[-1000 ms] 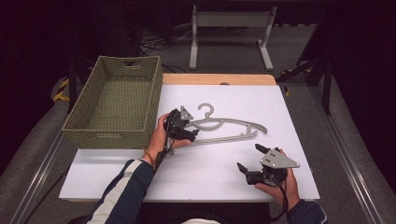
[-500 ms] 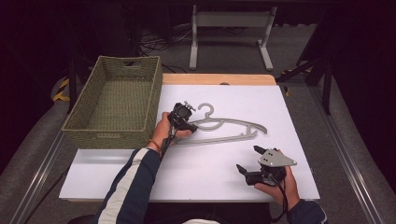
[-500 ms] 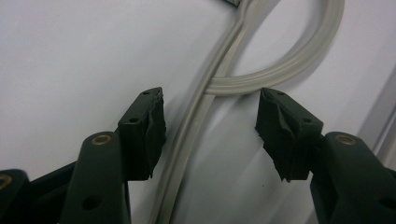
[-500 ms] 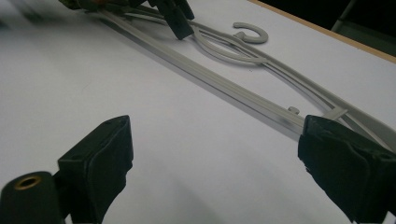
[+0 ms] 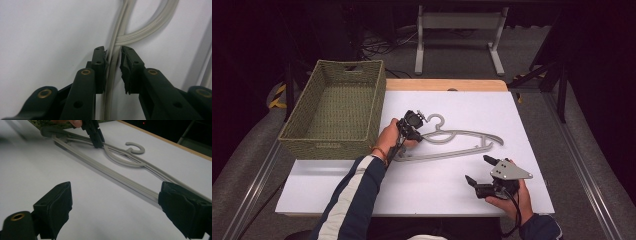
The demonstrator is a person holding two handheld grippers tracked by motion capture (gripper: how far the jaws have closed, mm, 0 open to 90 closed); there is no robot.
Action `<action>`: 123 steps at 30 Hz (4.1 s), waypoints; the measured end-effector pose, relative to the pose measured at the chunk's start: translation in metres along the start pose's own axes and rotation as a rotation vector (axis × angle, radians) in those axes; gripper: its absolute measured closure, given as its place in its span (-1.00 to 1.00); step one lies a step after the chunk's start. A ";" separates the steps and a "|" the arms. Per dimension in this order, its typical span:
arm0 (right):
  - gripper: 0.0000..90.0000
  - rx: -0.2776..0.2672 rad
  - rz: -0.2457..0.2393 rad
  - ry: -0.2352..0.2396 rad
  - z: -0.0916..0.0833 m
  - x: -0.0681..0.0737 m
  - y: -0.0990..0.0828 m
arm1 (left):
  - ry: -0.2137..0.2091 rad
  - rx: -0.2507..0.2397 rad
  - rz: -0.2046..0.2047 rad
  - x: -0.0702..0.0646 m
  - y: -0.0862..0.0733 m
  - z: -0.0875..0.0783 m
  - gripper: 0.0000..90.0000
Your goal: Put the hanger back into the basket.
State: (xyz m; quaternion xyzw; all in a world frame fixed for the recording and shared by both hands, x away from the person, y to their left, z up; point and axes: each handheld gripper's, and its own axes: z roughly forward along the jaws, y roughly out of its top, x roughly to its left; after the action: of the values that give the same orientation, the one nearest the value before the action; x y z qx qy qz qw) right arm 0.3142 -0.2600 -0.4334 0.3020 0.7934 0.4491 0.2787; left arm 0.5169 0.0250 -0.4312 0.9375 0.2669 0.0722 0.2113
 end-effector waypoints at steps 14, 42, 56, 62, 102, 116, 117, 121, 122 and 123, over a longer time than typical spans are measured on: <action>-0.71 0.031 0.025 0.002 0.003 -0.003 -0.002 | 0.098 -0.001 0.075 -0.017 0.000 0.001 0.82; -0.72 0.002 0.026 -0.033 -0.001 -0.006 -0.003 | 0.224 -0.456 0.033 -0.031 -0.003 -0.066 0.83; -0.77 -0.067 -0.011 -0.139 -0.007 -0.007 -0.001 | 0.253 -0.541 0.043 -0.038 -0.002 -0.107 0.83; -0.77 -0.082 -0.044 -0.194 -0.005 -0.008 -0.002 | 0.267 -0.559 0.040 -0.034 -0.004 -0.123 0.83; -0.77 -0.051 -0.020 -0.147 0.001 -0.003 -0.004 | 0.431 -0.494 -0.186 0.054 -0.076 -0.204 0.83; -0.76 -0.035 -0.021 -0.134 0.004 -0.002 -0.005 | 0.505 -0.474 -0.227 0.092 -0.120 -0.203 0.83; -0.76 -0.034 -0.019 -0.135 0.004 -0.002 -0.005 | 0.502 -0.491 -0.247 0.098 -0.128 -0.204 0.83; -0.76 -0.029 -0.011 -0.136 0.005 -0.003 -0.006 | 0.513 -0.468 -0.266 0.110 -0.139 -0.203 0.83; -0.76 -0.026 -0.008 -0.136 0.005 -0.003 -0.006 | 0.526 -0.466 -0.269 0.114 -0.141 -0.202 0.83; -0.76 -0.023 -0.009 -0.134 0.005 -0.003 -0.006 | 0.528 -0.460 -0.272 0.115 -0.142 -0.201 0.83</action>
State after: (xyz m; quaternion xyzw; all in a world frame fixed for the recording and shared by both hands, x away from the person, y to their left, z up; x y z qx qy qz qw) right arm 0.3189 -0.2618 -0.4404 0.3247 0.7691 0.4356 0.3367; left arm 0.4978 0.2673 -0.3096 0.7704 0.4112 0.3410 0.3480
